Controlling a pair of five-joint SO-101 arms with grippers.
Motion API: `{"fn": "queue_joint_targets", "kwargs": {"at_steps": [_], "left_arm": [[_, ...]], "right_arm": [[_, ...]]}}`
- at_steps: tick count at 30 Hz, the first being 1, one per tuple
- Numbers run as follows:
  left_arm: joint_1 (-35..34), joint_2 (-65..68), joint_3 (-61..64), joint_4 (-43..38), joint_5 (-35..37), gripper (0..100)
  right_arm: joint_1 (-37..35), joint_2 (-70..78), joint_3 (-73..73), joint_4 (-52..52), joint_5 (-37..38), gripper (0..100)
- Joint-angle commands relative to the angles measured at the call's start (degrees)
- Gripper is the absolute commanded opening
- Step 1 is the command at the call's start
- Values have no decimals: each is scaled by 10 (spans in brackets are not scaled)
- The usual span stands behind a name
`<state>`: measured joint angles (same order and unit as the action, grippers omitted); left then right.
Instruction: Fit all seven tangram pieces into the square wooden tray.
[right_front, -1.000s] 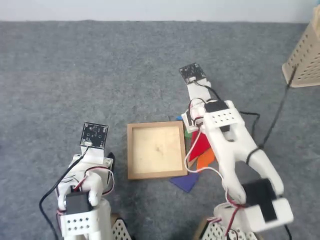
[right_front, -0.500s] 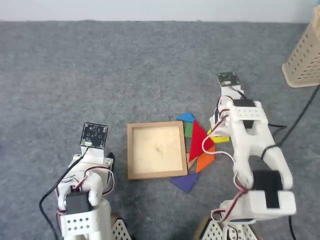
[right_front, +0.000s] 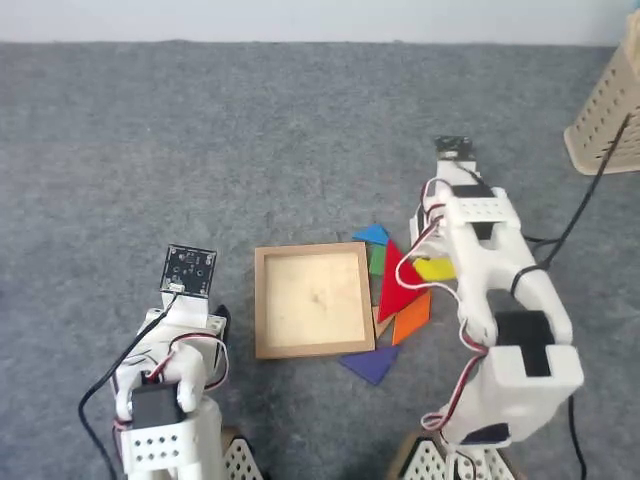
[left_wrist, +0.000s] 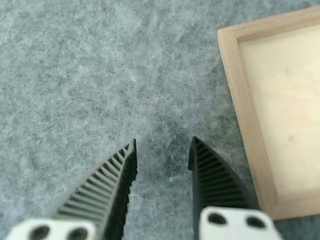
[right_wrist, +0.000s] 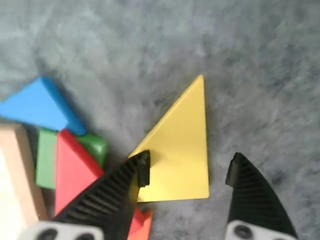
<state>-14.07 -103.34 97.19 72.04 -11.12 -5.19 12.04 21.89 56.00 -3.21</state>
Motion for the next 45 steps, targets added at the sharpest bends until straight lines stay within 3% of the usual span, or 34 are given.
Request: {"fn": "queue_joint_targets", "kwargs": {"at_steps": [1, 8, 14, 33, 42, 45], "left_arm": [[1, -4, -6, 3, -3, 168], [1, -4, -6, 3, -3, 168], [1, -4, -6, 3, -3, 168], [1, -4, -6, 3, -3, 168], [1, -4, -6, 3, -3, 168], [1, -4, -6, 3, -3, 168]], "right_arm": [[44, 22, -53, 16, -8, 263], [81, 31, -125, 60, 11, 263], [29, -11, -185, 124, 5, 263], [42, 150, -230, 105, -4, 263], [41, 146, -233, 122, -4, 223], [42, 118, -244, 142, -4, 258]]}}
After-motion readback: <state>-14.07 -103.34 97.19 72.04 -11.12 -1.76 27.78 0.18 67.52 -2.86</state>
